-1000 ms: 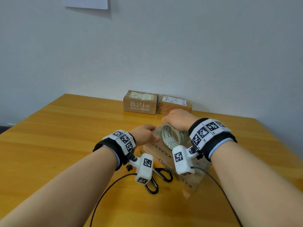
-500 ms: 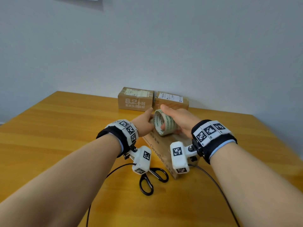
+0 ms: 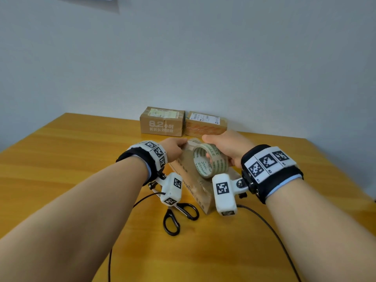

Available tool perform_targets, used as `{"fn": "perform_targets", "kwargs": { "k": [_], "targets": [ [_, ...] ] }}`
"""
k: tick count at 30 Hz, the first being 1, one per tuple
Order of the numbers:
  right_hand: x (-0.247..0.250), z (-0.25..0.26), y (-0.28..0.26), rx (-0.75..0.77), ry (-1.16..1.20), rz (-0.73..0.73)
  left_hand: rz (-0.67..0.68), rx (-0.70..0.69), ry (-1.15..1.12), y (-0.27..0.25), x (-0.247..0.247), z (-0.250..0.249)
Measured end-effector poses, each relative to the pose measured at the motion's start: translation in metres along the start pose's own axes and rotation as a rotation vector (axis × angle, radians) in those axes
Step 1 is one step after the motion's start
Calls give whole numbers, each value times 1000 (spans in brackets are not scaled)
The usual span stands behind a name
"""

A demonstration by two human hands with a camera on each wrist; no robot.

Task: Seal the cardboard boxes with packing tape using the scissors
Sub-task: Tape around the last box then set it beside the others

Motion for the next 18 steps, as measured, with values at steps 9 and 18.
{"fn": "perform_targets", "kwargs": {
  "k": [9, 18],
  "targets": [
    [12, -18, -20, -16, -38, -34, 86, 14, 115, 0, -10, -10],
    [16, -35, -45, -74, -152, -15, 112, -8, 176, -6, -17, -20]
  ]
}}
Point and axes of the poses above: each hand's wrist, its own y-axis towards the middle knuckle, its own x-axis out of the back of the hand, z = x × y, the point moved 8 cm from there along y, towards the middle knuckle, and after that the axes turned 6 degrees about -x, right-handed, at the moved point
